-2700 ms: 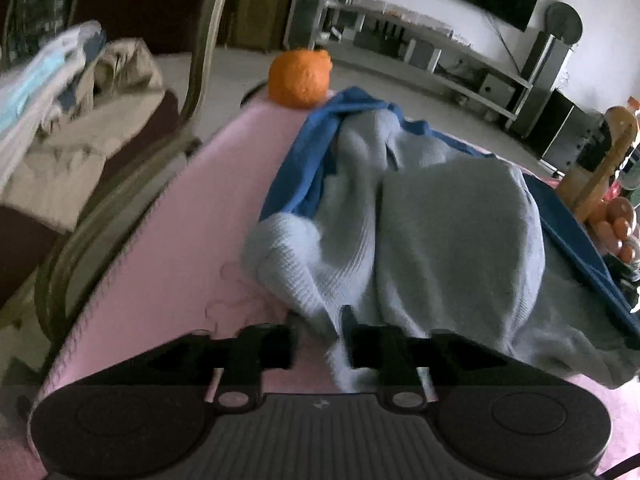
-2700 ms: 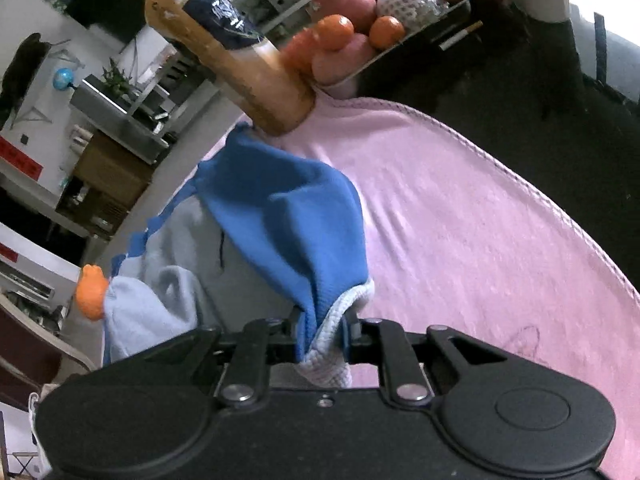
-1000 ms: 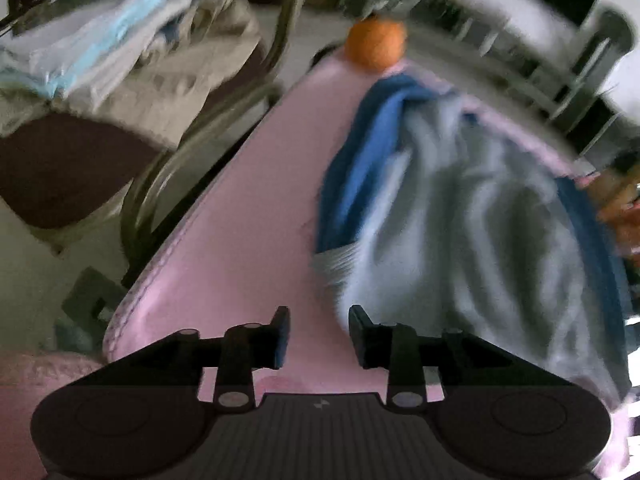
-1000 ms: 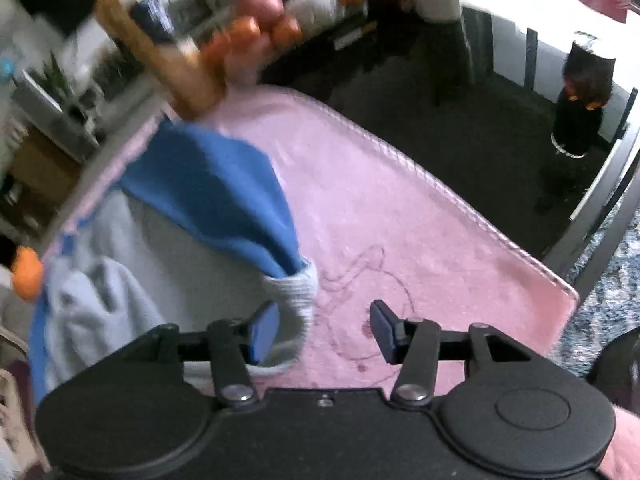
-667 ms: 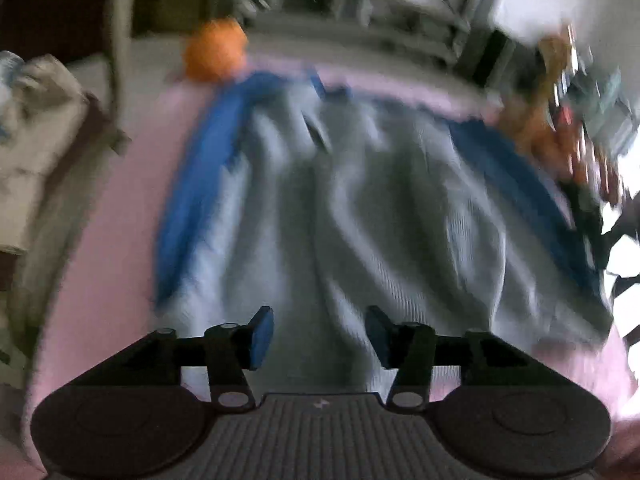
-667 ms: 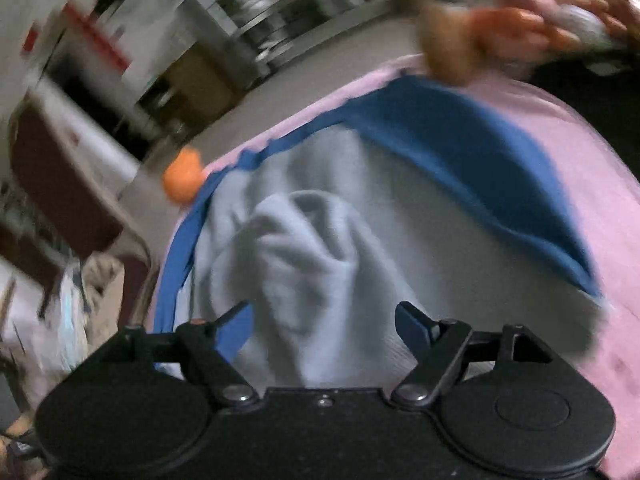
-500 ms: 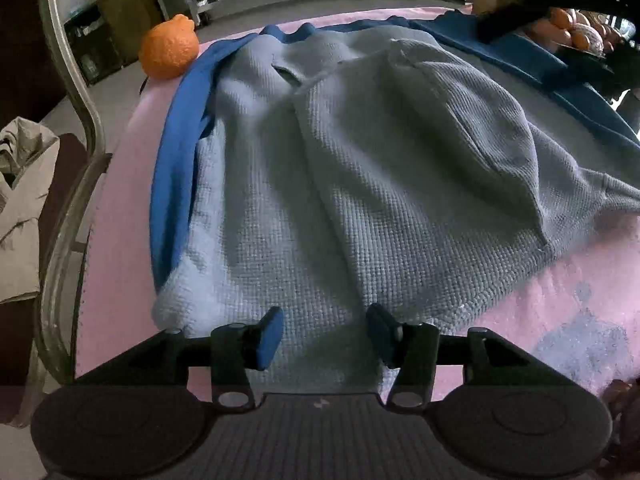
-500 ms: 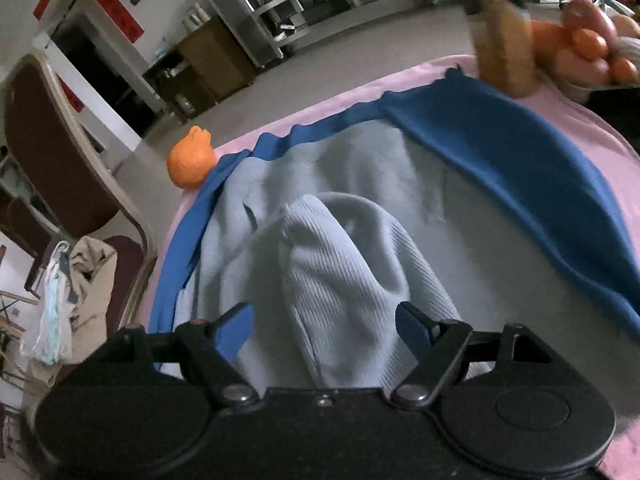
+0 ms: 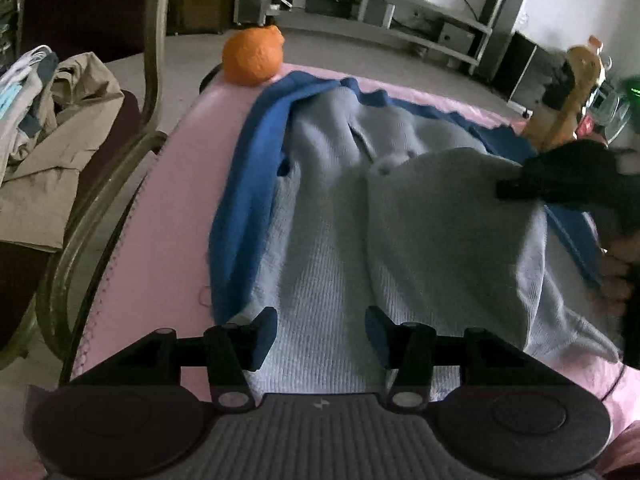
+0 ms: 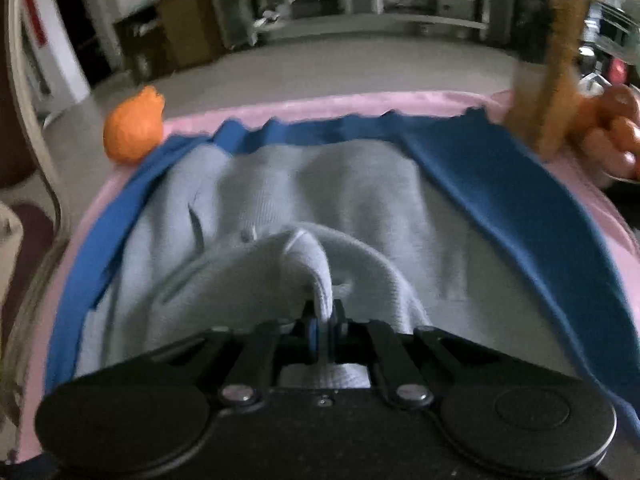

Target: Fold clothes

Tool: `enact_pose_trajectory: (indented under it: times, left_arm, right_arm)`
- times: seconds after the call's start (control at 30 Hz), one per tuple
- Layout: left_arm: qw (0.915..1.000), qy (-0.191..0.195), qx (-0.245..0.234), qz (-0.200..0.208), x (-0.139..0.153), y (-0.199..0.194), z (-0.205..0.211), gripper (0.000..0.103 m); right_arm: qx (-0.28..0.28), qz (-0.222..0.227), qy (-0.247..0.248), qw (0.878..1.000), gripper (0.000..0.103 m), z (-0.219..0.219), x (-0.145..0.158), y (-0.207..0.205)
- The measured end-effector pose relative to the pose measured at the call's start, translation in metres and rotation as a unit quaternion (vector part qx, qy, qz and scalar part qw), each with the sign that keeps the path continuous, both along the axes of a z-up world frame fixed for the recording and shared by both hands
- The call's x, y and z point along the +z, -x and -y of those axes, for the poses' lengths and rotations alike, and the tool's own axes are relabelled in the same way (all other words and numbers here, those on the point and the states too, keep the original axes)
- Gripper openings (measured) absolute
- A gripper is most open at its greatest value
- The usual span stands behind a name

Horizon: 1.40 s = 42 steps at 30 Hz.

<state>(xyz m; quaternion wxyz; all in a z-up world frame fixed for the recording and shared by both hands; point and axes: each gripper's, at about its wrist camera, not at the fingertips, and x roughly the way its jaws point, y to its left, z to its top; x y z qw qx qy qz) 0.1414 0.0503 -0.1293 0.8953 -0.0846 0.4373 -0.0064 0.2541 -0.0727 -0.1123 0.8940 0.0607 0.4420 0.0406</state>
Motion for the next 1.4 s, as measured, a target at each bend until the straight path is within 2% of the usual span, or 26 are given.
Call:
enact_pose_trajectory:
  times: [0.17, 0.33, 0.4, 0.5, 0.57, 0.63, 0.67, 0.73, 0.8, 0.83, 0.87, 0.97, 1.03, 1.13, 1.2, 1.23, 1.27, 1.33, 1.4]
  left_arm:
    - [0.9984, 0.018, 0.031, 0.043, 0.018, 0.0, -0.017, 0.05]
    - [0.9934, 0.078, 0.065, 0.055, 0.036, 0.033, -0.046, 0.049]
    - [0.9931, 0.077, 0.063, 0.062, 0.044, 0.051, -0.05, 0.049]
    - [0.9938, 0.071, 0.051, 0.068, 0.054, 0.073, -0.05, 0.049]
    - [0.9947, 0.067, 0.039, 0.067, 0.058, 0.083, -0.046, 0.049]
    - [0.9954, 0.063, 0.027, 0.066, 0.063, 0.092, -0.042, 0.049]
    - [0.9957, 0.061, 0.021, 0.066, 0.065, 0.097, -0.04, 0.049]
    - [0.9962, 0.057, 0.009, 0.065, 0.069, 0.107, -0.036, 0.049]
    - [0.9966, 0.053, -0.003, 0.064, 0.074, 0.117, -0.032, 0.05]
    - [0.9967, 0.051, -0.009, 0.063, 0.076, 0.121, -0.031, 0.05]
    - [0.9969, 0.05, -0.012, 0.06, 0.076, 0.124, -0.029, 0.051]
    - [0.9984, 0.051, -0.004, 0.025, 0.059, 0.118, -0.027, 0.053]
    - [0.9984, 0.057, 0.004, -0.001, 0.046, 0.113, -0.028, 0.052]
    - [0.9977, 0.058, 0.019, -0.027, 0.032, 0.107, -0.033, 0.052]
    - [0.9976, 0.059, 0.023, -0.028, 0.03, 0.106, -0.035, 0.052]
    - [0.9975, 0.061, 0.023, -0.027, 0.03, 0.107, -0.035, 0.052]
    - [0.9974, 0.063, 0.023, -0.026, 0.03, 0.107, -0.036, 0.052]
    - [0.9972, 0.066, 0.022, -0.025, 0.029, 0.107, -0.037, 0.052]
    - [0.997, 0.07, 0.021, -0.025, 0.029, 0.107, -0.039, 0.052]
  right_arm:
    - [0.003, 0.03, -0.041, 0.999, 0.006, 0.026, 0.056, 0.049]
    - [0.024, 0.078, -0.072, 0.994, 0.006, 0.044, 0.112, 0.126]
    - [0.043, 0.096, -0.081, 0.991, 0.006, 0.049, 0.124, 0.169]
    - [0.083, 0.098, -0.088, 0.988, 0.006, 0.052, 0.126, 0.23]
    - [0.124, 0.064, -0.085, 0.986, 0.008, 0.049, 0.112, 0.27]
    - [0.178, -0.005, -0.064, 0.982, 0.02, 0.043, 0.091, 0.292]
    - [0.204, -0.04, -0.053, 0.977, 0.027, 0.041, 0.081, 0.303]
    - [0.248, -0.098, -0.033, 0.963, 0.033, 0.037, 0.065, 0.322]
    - [0.226, -0.065, -0.029, 0.971, 0.048, 0.05, 0.08, 0.322]
    - [0.203, -0.042, -0.038, 0.977, 0.065, 0.058, 0.087, 0.314]
    - [0.18, -0.02, -0.048, 0.982, 0.074, 0.066, 0.095, 0.306]
    - [0.12, 0.011, -0.072, 0.99, 0.074, 0.084, 0.096, 0.274]
    - [0.089, 0.006, -0.093, 0.992, 0.074, 0.091, 0.075, 0.249]
    - [0.068, -0.017, -0.086, 0.994, 0.07, 0.09, 0.032, 0.217]
    - [0.07, -0.036, -0.067, 0.995, 0.052, 0.08, 0.007, 0.206]
    - [0.075, -0.043, -0.059, 0.994, 0.027, 0.075, -0.002, 0.204]
    - [0.089, -0.044, -0.053, 0.994, 0.008, 0.068, -0.007, 0.208]
    - [0.15, -0.05, -0.06, 0.986, 0.007, 0.053, -0.005, 0.221]
    - [0.237, -0.062, -0.08, 0.966, 0.005, 0.037, 0.003, 0.237]
